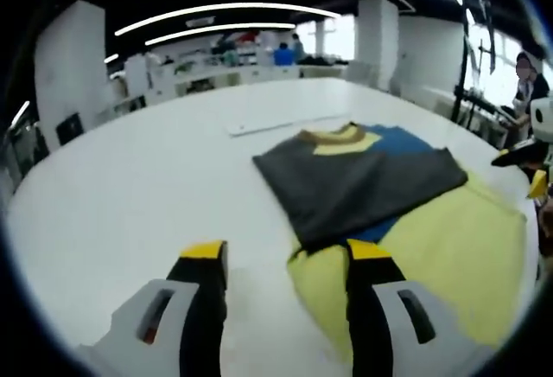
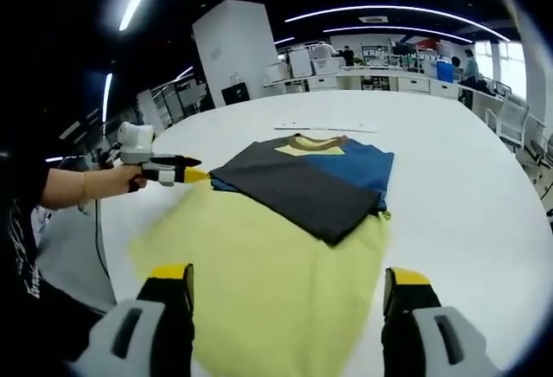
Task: Fold the garment on the visible template until the final outline fits inside the template.
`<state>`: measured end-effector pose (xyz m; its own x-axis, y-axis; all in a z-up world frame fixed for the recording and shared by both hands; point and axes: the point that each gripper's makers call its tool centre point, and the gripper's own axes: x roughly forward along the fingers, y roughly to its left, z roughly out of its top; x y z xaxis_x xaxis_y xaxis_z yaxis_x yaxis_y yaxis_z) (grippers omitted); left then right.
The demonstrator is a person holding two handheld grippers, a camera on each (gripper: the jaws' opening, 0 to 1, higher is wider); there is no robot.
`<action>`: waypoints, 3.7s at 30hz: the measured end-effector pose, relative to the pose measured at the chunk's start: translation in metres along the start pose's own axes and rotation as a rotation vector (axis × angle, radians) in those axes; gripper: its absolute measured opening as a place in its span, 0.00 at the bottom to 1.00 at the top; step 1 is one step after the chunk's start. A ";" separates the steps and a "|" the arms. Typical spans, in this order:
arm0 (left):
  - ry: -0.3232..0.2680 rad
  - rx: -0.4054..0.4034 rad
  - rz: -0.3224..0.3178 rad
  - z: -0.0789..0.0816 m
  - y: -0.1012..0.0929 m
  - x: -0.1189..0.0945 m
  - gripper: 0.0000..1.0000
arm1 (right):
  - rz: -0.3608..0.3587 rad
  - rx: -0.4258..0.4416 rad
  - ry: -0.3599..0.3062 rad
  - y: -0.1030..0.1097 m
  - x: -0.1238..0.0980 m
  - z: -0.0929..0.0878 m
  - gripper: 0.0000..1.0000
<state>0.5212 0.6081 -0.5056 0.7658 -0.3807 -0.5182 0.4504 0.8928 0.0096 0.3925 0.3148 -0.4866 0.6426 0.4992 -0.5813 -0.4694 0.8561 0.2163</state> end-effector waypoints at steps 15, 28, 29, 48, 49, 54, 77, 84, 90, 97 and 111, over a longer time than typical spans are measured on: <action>-0.014 0.028 -0.103 0.001 -0.033 -0.042 0.84 | -0.001 -0.036 0.024 0.000 -0.011 -0.004 0.98; 0.040 0.039 -0.158 -0.029 -0.065 -0.090 0.83 | -0.005 -0.060 0.072 0.009 -0.027 -0.026 0.97; 0.048 0.041 -0.147 -0.033 -0.065 -0.092 0.82 | -0.005 -0.060 0.073 0.010 -0.028 -0.027 0.97; 0.231 -0.089 -0.077 -0.099 -0.083 -0.140 0.53 | -0.069 0.026 0.227 0.011 -0.048 -0.090 0.67; 0.237 -0.090 -0.074 -0.101 -0.084 -0.141 0.51 | -0.074 0.035 0.229 0.011 -0.049 -0.092 0.64; 0.273 -0.123 -0.051 -0.109 -0.086 -0.145 0.43 | -0.102 0.062 0.242 0.008 -0.053 -0.100 0.56; 0.340 -0.270 0.079 -0.128 -0.086 -0.151 0.06 | -0.219 0.123 0.219 -0.011 -0.064 -0.107 0.12; 0.350 -0.310 0.090 -0.129 -0.086 -0.151 0.02 | -0.250 0.090 0.226 -0.010 -0.063 -0.108 0.01; 0.367 -0.279 0.074 -0.129 -0.088 -0.151 0.00 | -0.243 0.125 0.205 -0.010 -0.063 -0.108 0.00; 0.368 -0.282 0.024 -0.128 -0.082 -0.161 0.00 | -0.213 0.132 0.233 0.001 -0.068 -0.112 0.00; 0.457 -0.251 -0.029 -0.147 -0.095 -0.189 0.00 | -0.176 0.169 0.266 0.019 -0.084 -0.127 0.00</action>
<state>0.2668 0.6309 -0.5340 0.4511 -0.3128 -0.8359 0.3015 0.9349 -0.1872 0.2528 0.2726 -0.5330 0.5143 0.3093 -0.7999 -0.2447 0.9468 0.2089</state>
